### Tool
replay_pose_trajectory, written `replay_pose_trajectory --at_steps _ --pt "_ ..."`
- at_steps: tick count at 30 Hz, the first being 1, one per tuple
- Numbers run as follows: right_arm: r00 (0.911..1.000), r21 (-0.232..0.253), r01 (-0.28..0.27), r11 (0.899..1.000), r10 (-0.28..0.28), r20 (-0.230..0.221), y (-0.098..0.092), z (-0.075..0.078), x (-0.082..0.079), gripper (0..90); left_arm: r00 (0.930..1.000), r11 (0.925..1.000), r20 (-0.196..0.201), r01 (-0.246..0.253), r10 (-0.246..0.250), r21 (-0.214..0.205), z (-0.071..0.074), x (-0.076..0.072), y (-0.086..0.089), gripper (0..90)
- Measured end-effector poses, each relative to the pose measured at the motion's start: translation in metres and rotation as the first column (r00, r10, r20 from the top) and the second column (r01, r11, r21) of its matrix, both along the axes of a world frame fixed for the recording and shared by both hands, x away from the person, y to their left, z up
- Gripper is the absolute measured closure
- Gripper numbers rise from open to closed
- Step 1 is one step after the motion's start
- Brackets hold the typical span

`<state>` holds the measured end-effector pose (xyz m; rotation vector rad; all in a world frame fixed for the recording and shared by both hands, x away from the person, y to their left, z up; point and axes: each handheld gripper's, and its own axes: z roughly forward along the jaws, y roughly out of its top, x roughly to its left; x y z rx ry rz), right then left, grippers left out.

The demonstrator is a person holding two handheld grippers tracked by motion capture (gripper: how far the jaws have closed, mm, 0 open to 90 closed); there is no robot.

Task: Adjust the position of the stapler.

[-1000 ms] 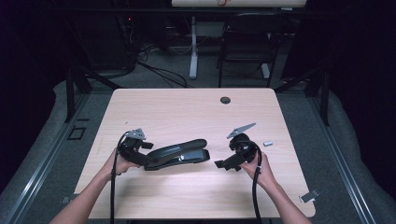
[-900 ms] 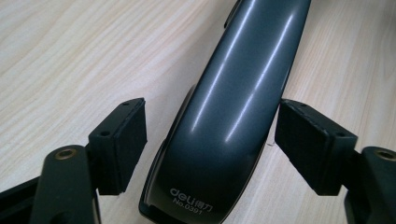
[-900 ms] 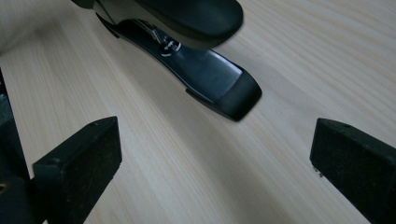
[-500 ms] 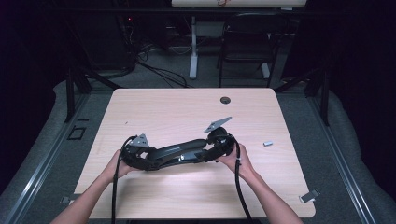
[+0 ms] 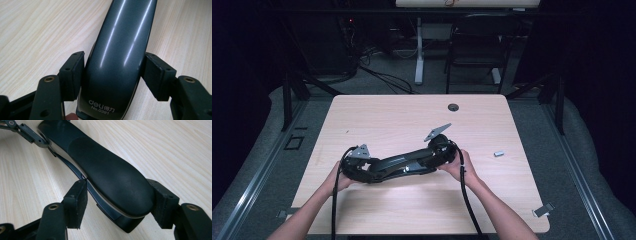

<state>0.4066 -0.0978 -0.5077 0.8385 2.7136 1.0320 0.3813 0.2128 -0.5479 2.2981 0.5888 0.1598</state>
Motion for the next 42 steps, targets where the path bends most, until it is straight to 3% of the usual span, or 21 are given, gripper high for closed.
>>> replay_pose_trajectory --at_steps 10,20,30,42 --pt "0.9999 -0.006 -0.001 1.0 0.001 -0.01 -0.001 0.001 0.0 37.6 1.0 1.0 -0.008 0.0 0.0 -0.002 0.001 -0.001 -0.002 37.9" --pt "0.9998 -0.001 -0.001 1.0 0.001 -0.022 -0.012 0.001 -0.009 38.0 0.9983 0.9983 -0.013 0.058 -0.058 0.009 0.002 -0.004 -0.017 39.4" --pt "0.999 -0.014 0.027 1.0 -0.027 -0.036 -0.035 0.003 -0.021 38.0 0.9858 0.9865 -0.039 0.163 -0.164 -0.013 0.002 0.003 -0.048 41.8" --pt "0.9978 -0.024 0.043 0.999 -0.044 -0.049 -0.053 0.004 -0.032 38.5 0.9745 0.9758 -0.052 0.218 -0.219 -0.009 0.002 0.003 -0.07 43.1"
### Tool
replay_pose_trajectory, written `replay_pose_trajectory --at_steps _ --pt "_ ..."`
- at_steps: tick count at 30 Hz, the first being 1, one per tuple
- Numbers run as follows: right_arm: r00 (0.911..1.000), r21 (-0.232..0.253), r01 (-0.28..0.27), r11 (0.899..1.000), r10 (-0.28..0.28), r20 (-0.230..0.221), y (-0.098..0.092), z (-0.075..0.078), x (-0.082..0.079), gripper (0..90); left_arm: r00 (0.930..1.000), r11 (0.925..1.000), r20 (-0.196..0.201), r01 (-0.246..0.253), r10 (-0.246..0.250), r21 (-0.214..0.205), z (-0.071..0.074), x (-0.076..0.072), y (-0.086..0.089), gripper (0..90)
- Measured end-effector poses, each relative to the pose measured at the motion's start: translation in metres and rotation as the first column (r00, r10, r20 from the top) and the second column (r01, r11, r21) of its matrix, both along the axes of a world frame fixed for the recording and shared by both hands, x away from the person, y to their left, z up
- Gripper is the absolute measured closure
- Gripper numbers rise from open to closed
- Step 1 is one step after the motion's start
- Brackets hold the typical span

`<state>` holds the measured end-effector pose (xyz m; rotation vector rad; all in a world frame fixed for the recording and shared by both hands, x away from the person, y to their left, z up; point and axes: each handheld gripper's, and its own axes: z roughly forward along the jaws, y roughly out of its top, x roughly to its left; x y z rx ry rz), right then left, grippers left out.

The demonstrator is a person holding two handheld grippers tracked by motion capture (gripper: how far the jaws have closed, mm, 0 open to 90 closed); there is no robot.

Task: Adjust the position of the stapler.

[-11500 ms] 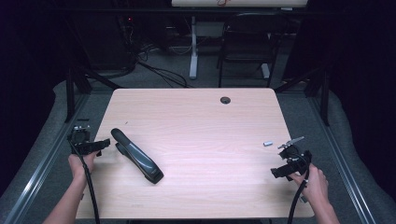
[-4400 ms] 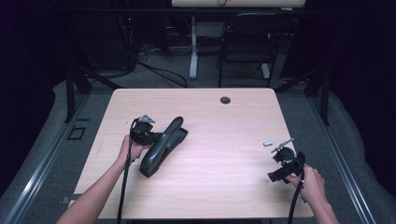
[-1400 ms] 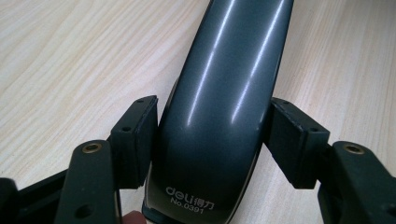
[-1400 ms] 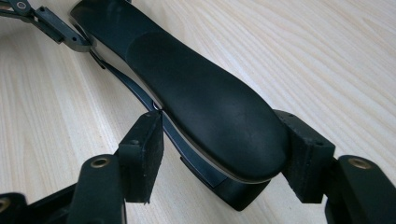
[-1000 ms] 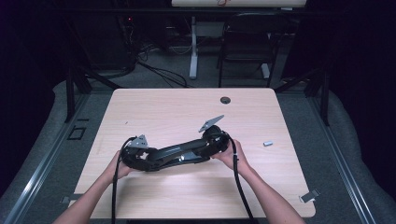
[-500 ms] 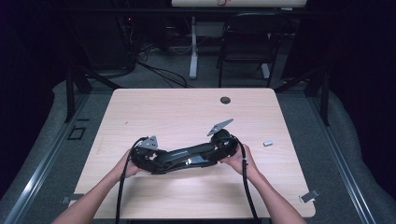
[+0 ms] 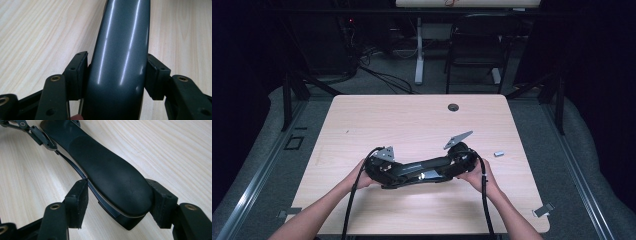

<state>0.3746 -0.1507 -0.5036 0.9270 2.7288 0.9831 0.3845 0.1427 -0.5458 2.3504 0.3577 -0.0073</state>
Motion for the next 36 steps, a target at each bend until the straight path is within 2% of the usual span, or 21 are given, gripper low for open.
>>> replay_pose_trajectory --at_steps 10,19,24,27,28,29,36 --pt "0.9998 -0.008 -0.009 1.0 0.008 -0.021 -0.011 0.002 -0.01 40.2 0.9992 0.9993 -0.014 0.037 -0.037 -0.004 0.0 -0.006 -0.011 43.8" --pt "0.9995 -0.022 -0.015 1.0 0.014 -0.027 -0.015 0.003 -0.016 40.3 0.9982 0.9983 -0.019 0.056 -0.056 0.014 0.001 -0.011 -0.017 44.5" --pt "0.9998 -0.03 -0.017 0.999 0.017 -0.013 -0.015 0.003 -0.019 40.5 0.9984 0.9985 -0.018 0.054 -0.054 0.003 0.0 -0.011 -0.017 44.4" --pt "0.9995 -0.035 -0.025 0.999 0.024 -0.019 -0.015 0.003 -0.018 40.6 0.9984 0.9986 -0.021 0.052 -0.052 0.009 0.001 -0.013 -0.017 44.5" --pt "0.9996 -0.022 -0.02 1.0 0.02 -0.018 -0.014 0.002 -0.018 40.5 0.9984 0.9987 -0.025 0.051 -0.051 0.006 0.001 -0.014 -0.017 44.7" --pt "0.9991 -0.038 -0.036 0.999 0.035 -0.023 -0.015 0.003 -0.018 40.5 0.9983 0.9986 -0.027 0.052 -0.052 0.007 0.001 -0.015 -0.016 44.8" --pt "0.9984 -0.038 -0.045 0.998 0.044 -0.035 -0.011 0.004 -0.021 40.6 0.9978 0.9983 -0.032 0.058 -0.058 0.01 0.001 -0.02 -0.015 45.4"
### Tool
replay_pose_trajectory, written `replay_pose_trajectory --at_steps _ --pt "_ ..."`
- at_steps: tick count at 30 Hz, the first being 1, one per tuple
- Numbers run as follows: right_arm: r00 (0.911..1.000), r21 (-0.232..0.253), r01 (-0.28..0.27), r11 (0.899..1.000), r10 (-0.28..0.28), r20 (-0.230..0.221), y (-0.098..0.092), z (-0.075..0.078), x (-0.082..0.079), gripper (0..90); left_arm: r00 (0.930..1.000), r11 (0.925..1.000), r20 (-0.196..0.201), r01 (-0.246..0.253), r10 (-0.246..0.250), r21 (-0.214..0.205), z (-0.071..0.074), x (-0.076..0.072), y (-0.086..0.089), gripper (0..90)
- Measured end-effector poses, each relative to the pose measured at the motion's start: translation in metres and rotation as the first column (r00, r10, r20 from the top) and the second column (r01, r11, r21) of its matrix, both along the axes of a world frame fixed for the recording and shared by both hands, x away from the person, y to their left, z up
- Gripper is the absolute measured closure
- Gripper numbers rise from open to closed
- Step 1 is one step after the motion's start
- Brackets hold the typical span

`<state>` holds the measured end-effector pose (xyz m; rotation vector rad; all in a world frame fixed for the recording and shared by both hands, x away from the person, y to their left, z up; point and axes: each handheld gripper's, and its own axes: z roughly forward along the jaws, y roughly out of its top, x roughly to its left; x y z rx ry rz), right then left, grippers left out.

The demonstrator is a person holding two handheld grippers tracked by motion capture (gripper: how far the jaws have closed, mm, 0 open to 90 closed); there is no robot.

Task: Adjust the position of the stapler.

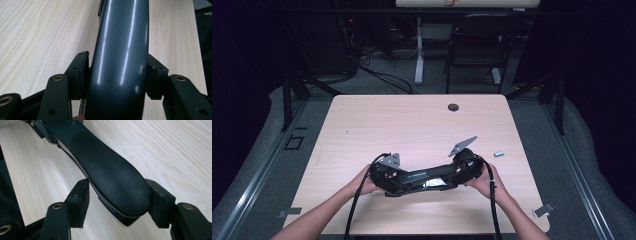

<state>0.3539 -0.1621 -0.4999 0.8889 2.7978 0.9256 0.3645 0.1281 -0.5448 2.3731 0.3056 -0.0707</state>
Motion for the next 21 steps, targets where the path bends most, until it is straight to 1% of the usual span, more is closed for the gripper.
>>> replay_pose_trajectory --at_steps 2,4,6,8,9,11,13,15,19,21 --pt "1.0 0.004 0.005 1.0 -0.005 -0.004 0.001 0.0 -0.001 40.7 1.0 1.0 0.001 0.002 -0.002 0.001 0.0 -0.001 0.0 45.4" --pt "1.0 -0.01 0.002 1.0 -0.003 -0.006 0.001 0.001 -0.003 40.7 1.0 1.0 0.001 0.009 -0.009 -0.001 0.0 -0.002 0.0 45.4" --pt "0.9999 -0.01 0.007 1.0 -0.007 -0.008 0.001 0.001 -0.005 40.9 0.9998 0.9998 0.0 0.021 -0.021 -0.001 0.0 -0.002 0.001 45.5" --pt "1.0 -0.015 0.005 1.0 -0.005 0.007 0.002 0.0 -0.009 41.1 0.9997 0.9997 0.001 0.023 -0.023 -0.006 0.0 -0.002 0.001 45.5" --pt "1.0 -0.014 0.007 1.0 -0.007 0.007 0.002 0.0 -0.009 41.1 0.9997 0.9997 0.0 0.024 -0.024 -0.002 0.0 -0.003 0.001 45.6" --pt "1.0 -0.014 0.005 1.0 -0.005 0.005 0.002 0.0 -0.009 41.0 0.9998 0.9997 -0.001 0.021 -0.021 -0.008 -0.001 -0.004 0.001 45.6" --pt "1.0 -0.012 0.008 1.0 -0.008 0.002 0.002 0.0 -0.01 40.9 0.9998 0.9998 0.001 0.019 -0.019 0.005 0.0 -0.005 0.001 45.7" --pt "1.0 -0.013 0.002 1.0 -0.002 0.005 0.003 0.0 -0.011 40.9 0.9996 0.9996 -0.001 0.027 -0.027 0.008 0.001 -0.006 0.001 45.7" --pt "0.9999 -0.008 0.011 1.0 -0.011 0.012 0.002 -0.001 -0.015 40.9 0.9995 0.9994 -0.005 0.031 -0.031 0.015 0.001 -0.005 -0.001 45.5" --pt "0.9996 -0.018 0.012 1.0 -0.012 0.024 0.003 -0.003 -0.016 40.7 0.9992 0.9984 -0.005 0.04 -0.04 0.039 0.002 -0.004 -0.003 45.4"
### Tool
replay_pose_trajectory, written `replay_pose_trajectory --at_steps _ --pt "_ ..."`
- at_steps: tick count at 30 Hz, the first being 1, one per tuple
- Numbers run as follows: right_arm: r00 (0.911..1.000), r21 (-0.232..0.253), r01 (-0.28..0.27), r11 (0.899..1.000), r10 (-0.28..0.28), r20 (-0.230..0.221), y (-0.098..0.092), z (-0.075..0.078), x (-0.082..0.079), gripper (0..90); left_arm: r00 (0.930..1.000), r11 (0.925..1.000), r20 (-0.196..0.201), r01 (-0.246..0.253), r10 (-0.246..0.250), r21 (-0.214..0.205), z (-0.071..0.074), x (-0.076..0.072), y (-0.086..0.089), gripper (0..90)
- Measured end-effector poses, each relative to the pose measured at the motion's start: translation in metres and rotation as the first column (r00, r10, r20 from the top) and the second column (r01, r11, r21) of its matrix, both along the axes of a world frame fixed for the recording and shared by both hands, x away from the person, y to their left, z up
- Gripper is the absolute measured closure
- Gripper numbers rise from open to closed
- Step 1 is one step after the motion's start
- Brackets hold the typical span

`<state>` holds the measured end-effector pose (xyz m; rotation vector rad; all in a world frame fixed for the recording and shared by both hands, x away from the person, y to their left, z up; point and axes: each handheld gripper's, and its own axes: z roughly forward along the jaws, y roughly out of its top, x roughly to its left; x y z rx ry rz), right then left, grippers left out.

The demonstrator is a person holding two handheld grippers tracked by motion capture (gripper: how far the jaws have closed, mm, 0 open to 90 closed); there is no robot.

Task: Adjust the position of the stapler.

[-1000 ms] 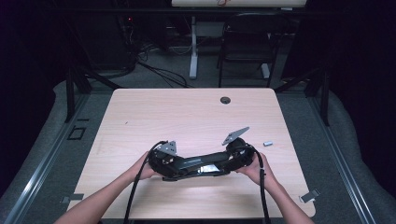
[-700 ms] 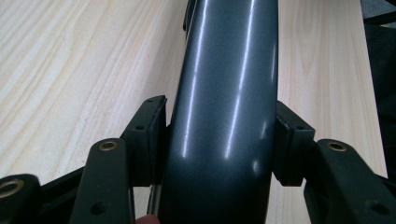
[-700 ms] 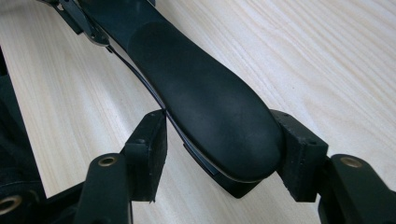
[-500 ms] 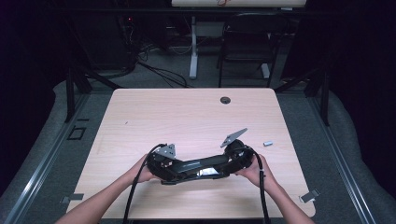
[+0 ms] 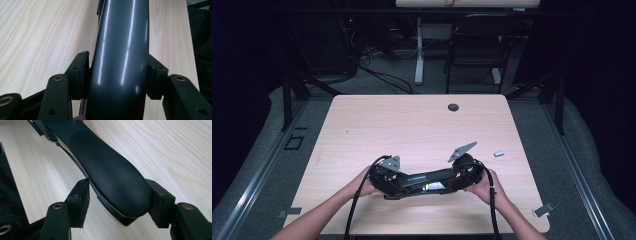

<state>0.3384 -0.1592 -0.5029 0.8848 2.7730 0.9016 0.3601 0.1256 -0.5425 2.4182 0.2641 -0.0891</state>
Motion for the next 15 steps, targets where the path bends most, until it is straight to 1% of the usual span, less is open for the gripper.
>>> replay_pose_trajectory --at_steps 1,2,3,4,5,6,8,9,11,12,14,15 --pt "1.0 -0.007 -0.001 1.0 0.001 0.008 0.001 0.0 -0.001 40.8 1.0 0.9999 0.006 0.004 -0.004 0.012 0.002 0.0 -0.002 45.1" --pt "0.9997 -0.014 -0.007 1.0 0.008 0.022 0.001 0.001 -0.002 40.8 0.9998 0.9999 0.022 -0.004 0.004 0.013 0.004 0.0 -0.003 43.7" --pt "0.9997 -0.024 -0.008 1.0 0.009 0.025 0.002 0.003 -0.003 41.1 0.9995 0.9998 0.027 -0.016 0.016 0.014 0.006 0.002 -0.004 38.3" --pt "0.9997 -0.036 -0.007 0.999 0.007 0.022 0.003 0.004 -0.004 41.0 0.9993 0.9994 0.016 -0.035 0.035 -0.001 0.009 0.003 -0.003 32.8" --pt "0.9997 -0.041 0.001 0.999 0.0 0.024 0.003 0.004 -0.005 40.7 0.9987 0.9986 0.014 -0.049 0.049 -0.02 0.012 0.004 -0.001 28.5" --pt "0.9996 -0.042 0.006 0.999 -0.005 0.026 0.003 0.004 -0.005 38.3 0.9979 0.9975 0.015 -0.063 0.063 -0.034 0.014 0.005 0.001 24.9" --pt "0.9994 -0.045 0.02 0.999 -0.018 0.028 0.002 0.006 -0.008 29.9 0.996 0.9945 0.017 -0.086 0.087 -0.06 0.018 0.004 0.006 20.1" --pt "0.9992 -0.04 0.027 0.999 -0.026 0.03 0.001 0.008 -0.009 27.4 0.9942 0.9917 0.015 -0.105 0.106 -0.075 0.02 0.004 0.008 19.0" --pt "0.9985 -0.024 0.046 0.999 -0.045 0.03 -0.003 0.011 -0.011 22.4 0.9892 0.986 0.029 -0.141 0.144 -0.088 0.025 0.002 0.012 16.6" --pt "0.9978 -0.012 0.058 0.998 -0.057 0.035 -0.005 0.012 -0.014 21.6 0.9862 0.9816 0.026 -0.16 0.164 -0.105 0.027 0.001 0.014 16.2" --pt "0.9964 -0.005 0.074 0.997 -0.074 0.041 -0.01 0.013 -0.02 21.8 0.9767 0.9716 0.043 -0.204 0.21 -0.121 0.031 -0.003 0.016 15.0" --pt "0.996 -0.002 0.076 0.997 -0.076 0.047 -0.013 0.013 -0.023 22.7 0.9701 0.965 0.054 -0.228 0.237 -0.129 0.033 -0.006 0.017 14.7"
